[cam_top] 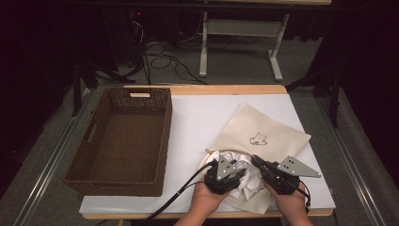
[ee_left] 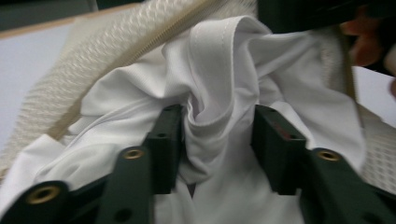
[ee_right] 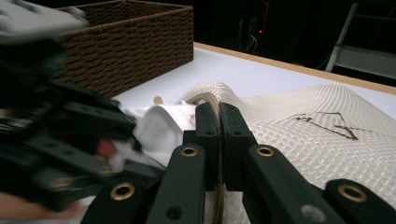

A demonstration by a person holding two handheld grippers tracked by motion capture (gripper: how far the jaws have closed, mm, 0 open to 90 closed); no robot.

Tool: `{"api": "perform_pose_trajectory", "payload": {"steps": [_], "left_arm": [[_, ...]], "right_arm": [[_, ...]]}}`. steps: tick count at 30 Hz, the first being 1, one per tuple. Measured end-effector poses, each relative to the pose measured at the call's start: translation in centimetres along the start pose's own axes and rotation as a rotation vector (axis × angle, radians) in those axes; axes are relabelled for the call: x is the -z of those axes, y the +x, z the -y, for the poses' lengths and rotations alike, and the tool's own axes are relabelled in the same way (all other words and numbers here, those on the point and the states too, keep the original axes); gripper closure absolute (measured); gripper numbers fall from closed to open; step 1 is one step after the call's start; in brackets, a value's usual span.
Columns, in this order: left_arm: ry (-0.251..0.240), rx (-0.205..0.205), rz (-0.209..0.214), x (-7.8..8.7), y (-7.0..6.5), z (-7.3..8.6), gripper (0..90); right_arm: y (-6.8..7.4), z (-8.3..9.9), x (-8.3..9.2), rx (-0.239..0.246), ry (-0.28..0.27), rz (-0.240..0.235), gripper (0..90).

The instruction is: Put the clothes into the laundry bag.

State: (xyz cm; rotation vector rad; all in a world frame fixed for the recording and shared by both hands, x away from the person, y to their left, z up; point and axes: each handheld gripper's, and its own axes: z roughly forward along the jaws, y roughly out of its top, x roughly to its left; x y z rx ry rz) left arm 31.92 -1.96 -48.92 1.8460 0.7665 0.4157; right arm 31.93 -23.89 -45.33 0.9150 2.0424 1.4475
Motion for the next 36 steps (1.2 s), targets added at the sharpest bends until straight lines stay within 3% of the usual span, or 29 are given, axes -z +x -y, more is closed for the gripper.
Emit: {"api": "perform_pose_trajectory", "payload": {"steps": [1,4,8,11,14,15,17,20,23,27,32,36], "left_arm": [[0.0,0.0,0.0,0.0,0.0,0.0,46.2],[-0.032,-0.007,-0.001,2.9,0.1,0.3,40.9],[-0.041,-0.005,-0.065,5.4,1.5,1.5,38.1],[-0.017,0.05,-0.098,6.0,3.0,3.0,32.2],[0.028,0.09,-0.082,5.3,3.8,4.1,28.6],[0.033,0.1,-0.064,5.0,4.0,4.3,30.5],[0.038,0.112,-0.023,4.5,4.0,4.7,45.6],[0.057,0.104,-0.009,4.1,4.0,5.1,59.7],[0.06,0.116,0.005,4.4,4.2,4.9,80.4],[0.045,0.107,-0.002,5.1,3.9,4.6,85.6],[-0.016,0.113,-0.009,6.9,3.8,3.3,86.2],[-0.021,0.096,0.0,6.9,3.1,2.9,86.2]], "right_arm": [[0.0,0.0,0.0,0.0,0.0,0.0,89.1],[-0.1,0.1,0.0,0.003,0.002,0.003,89.0],[0.1,0.0,0.0,0.01,0.004,0.005,89.0],[0.3,0.1,0.1,0.014,0.004,0.005,88.9],[0.2,0.2,0.1,0.008,0.005,0.007,88.9],[0.2,0.2,0.1,0.005,0.007,0.005,88.9],[0.3,0.2,0.1,0.012,0.008,0.009,88.9],[0.3,0.3,0.0,0.016,0.013,0.006,88.9],[0.4,0.4,-0.2,0.014,0.015,-0.004,89.0],[0.9,0.2,-0.2,0.013,0.011,-0.02,89.0],[1.5,-0.3,0.1,0.005,-0.013,-0.043,89.0],[1.7,-0.3,0.2,0.025,-0.014,-0.033,89.0]]}}
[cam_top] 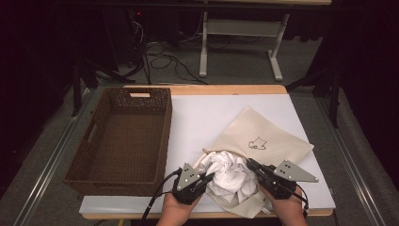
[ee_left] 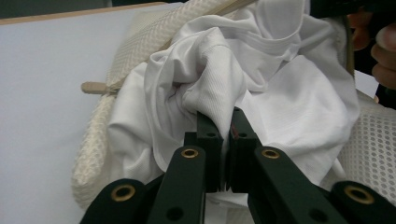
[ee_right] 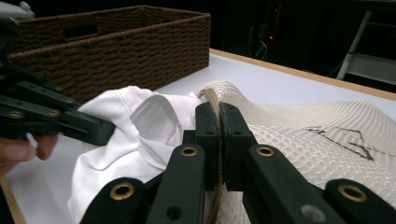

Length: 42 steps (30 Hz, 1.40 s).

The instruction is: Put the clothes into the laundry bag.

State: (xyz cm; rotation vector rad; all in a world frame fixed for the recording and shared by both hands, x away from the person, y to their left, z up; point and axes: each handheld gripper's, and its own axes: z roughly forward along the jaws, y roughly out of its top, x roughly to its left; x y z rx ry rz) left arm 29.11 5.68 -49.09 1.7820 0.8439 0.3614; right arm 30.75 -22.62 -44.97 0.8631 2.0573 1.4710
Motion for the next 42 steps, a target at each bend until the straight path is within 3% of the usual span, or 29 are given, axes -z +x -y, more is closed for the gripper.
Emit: {"api": "perform_pose_trajectory", "payload": {"steps": [3,9,11,17,22,26,28,32,37,39,42], "left_arm": [[0.017,-0.022,-0.009,-0.9,-0.5,0.3,85.9],[0.03,-0.027,-0.015,-2.9,-1.0,0.6,85.8],[0.041,-0.058,-0.023,-3.8,-1.4,0.6,85.8],[0.044,-0.045,-0.023,-5.8,-2.1,0.1,85.3],[0.052,-0.046,-0.05,-8.0,-2.7,-0.7,84.1],[0.059,-0.054,-0.085,-9.1,-2.3,-1.3,81.4],[0.055,-0.041,-0.096,-9.4,-2.0,-1.4,75.1],[0.046,-0.042,-0.117,-8.5,-1.9,-1.2,54.2],[0.032,-0.038,-0.085,-6.5,-2.4,-0.6,30.1],[0.062,-0.04,-0.045,-5.9,-2.6,-0.2,22.6],[0.126,-0.051,-0.037,-6.2,-2.6,0.1,16.1]], "right_arm": [[-0.5,0.3,0.0,-0.011,0.011,0.009,89.0],[-0.9,0.5,0.0,-0.009,0.014,0.023,89.0],[-0.9,0.4,0.0,-0.012,0.015,0.025,89.0],[-1.1,0.3,0.0,-0.017,0.012,0.032,89.0],[-1.3,0.2,0.1,-0.015,0.002,0.028,89.0],[-1.3,0.2,0.0,-0.013,-0.002,0.026,89.0],[-1.3,0.2,0.1,-0.012,-0.002,0.028,89.0],[-1.5,0.3,0.2,-0.011,-0.005,0.027,88.9],[-1.5,0.4,0.2,-0.011,0.006,0.029,88.9],[-1.4,0.3,0.2,-0.008,0.006,0.028,88.9],[-1.4,0.4,0.2,-0.012,0.01,0.027,88.9]]}}
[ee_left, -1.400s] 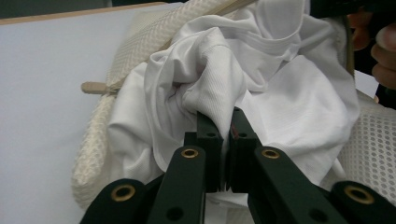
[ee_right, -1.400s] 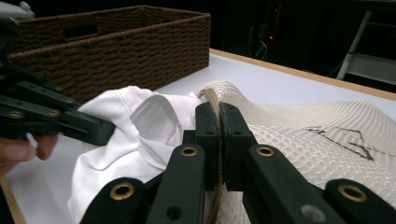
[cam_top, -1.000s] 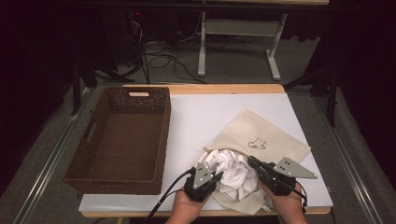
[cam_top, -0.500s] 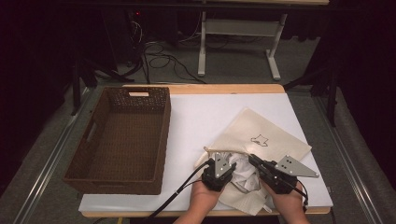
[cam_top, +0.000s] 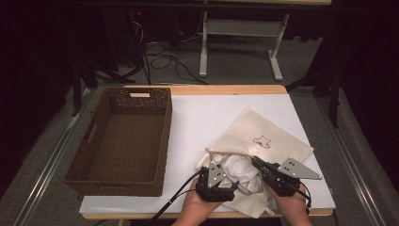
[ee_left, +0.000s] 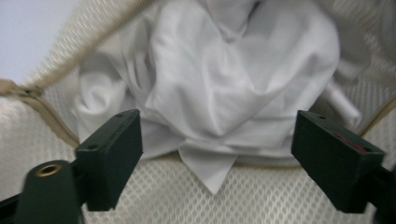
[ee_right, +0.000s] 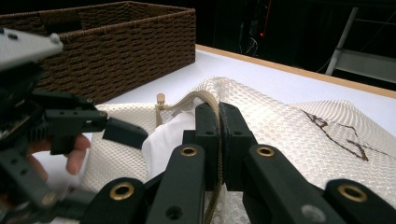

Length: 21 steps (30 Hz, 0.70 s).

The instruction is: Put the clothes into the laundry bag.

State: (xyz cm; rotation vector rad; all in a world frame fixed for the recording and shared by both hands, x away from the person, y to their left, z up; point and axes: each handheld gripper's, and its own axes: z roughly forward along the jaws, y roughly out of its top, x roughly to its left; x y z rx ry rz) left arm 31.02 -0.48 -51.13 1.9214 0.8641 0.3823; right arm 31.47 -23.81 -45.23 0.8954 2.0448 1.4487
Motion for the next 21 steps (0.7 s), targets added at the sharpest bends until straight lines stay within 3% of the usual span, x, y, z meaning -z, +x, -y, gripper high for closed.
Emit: {"api": "perform_pose_trajectory", "payload": {"steps": [3,4,5,6,7,10,13,19,21], "left_arm": [[0.063,0.021,0.035,-1.1,0.1,-0.2,20.4],[0.079,0.021,0.042,-1.4,0.0,-0.3,29.0],[0.094,0.015,0.022,-1.7,0.0,-0.5,35.6],[0.1,0.012,0.01,-1.8,0.0,-0.6,52.9],[0.105,0.025,0.024,-2.0,0.3,-0.8,64.4],[0.13,0.013,0.009,-2.5,0.5,-1.0,77.2],[0.128,0.026,-0.001,-3.0,0.6,-1.3,80.9],[0.106,0.006,-0.059,-4.6,0.1,-2.4,84.6],[0.087,0.023,-0.066,-5.4,-0.1,-2.8,85.9]], "right_arm": [[0.1,0.0,-0.1,0.006,0.002,0.002,88.9],[0.1,0.0,-0.1,0.007,0.002,0.002,88.9],[0.1,0.0,-0.1,0.009,0.0,0.003,88.9],[0.1,0.1,0.0,0.006,0.0,0.0,88.9],[0.1,0.1,0.0,0.004,0.0,0.002,88.9],[0.0,0.1,-0.1,0.003,0.001,-0.001,88.9],[0.1,0.1,-0.1,0.006,0.002,0.001,88.9],[0.1,0.1,0.0,0.008,-0.003,0.002,89.0],[0.0,0.1,0.0,0.005,-0.003,0.002,89.0]]}}
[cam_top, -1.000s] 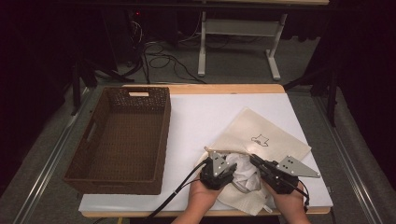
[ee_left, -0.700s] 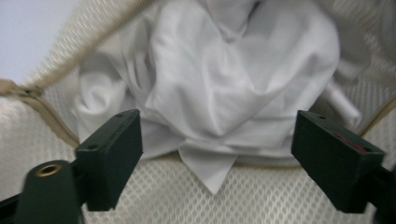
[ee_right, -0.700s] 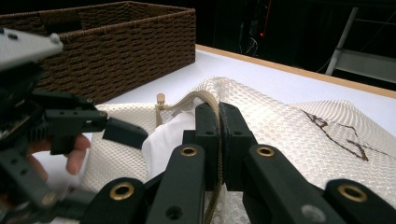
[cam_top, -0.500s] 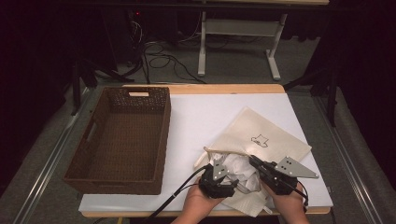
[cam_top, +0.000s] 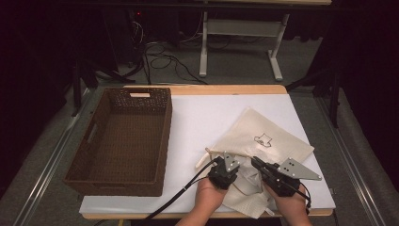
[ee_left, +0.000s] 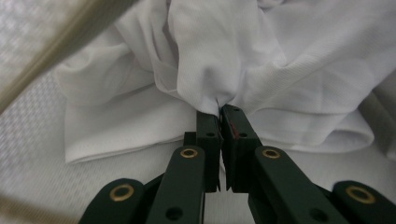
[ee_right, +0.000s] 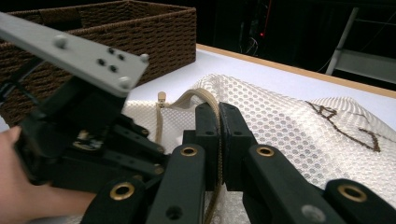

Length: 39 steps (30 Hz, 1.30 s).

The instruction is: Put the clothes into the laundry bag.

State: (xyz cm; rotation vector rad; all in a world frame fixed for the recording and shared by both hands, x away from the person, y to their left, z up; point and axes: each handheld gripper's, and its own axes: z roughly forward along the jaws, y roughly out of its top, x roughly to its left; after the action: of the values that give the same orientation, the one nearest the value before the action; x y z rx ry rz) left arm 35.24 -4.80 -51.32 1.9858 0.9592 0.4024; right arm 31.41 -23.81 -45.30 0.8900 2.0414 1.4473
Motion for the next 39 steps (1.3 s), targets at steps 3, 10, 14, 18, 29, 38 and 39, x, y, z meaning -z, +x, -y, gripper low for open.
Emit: {"api": "perform_pose_trajectory", "payload": {"steps": [3,10,14,18,29,38,39], "left_arm": [[-0.013,-0.007,-0.004,-0.7,-0.5,-0.2,83.5],[-0.09,-0.016,0.024,1.7,-0.2,0.5,45.3],[-0.101,-0.039,0.038,4.6,0.4,1.2,37.7],[-0.12,-0.052,0.032,7.8,1.2,2.3,34.8],[-0.161,0.022,0.04,12.3,4.2,5.6,33.0],[-0.184,0.073,0.066,13.4,4.9,5.1,29.6],[-0.186,0.067,0.069,13.5,4.7,5.1,29.5]], "right_arm": [[-0.2,0.0,0.1,-0.002,-0.001,-0.001,89.0],[-0.2,0.2,0.1,-0.005,0.003,-0.004,89.0],[-0.1,0.2,0.1,-0.002,0.003,-0.002,89.0],[0.0,0.3,0.1,0.001,0.008,-0.005,89.0],[0.1,0.2,0.3,-0.003,0.008,-0.004,88.8],[0.1,0.3,0.4,0.002,0.011,-0.007,88.7],[0.2,0.3,0.5,0.007,0.011,-0.004,88.7]]}}
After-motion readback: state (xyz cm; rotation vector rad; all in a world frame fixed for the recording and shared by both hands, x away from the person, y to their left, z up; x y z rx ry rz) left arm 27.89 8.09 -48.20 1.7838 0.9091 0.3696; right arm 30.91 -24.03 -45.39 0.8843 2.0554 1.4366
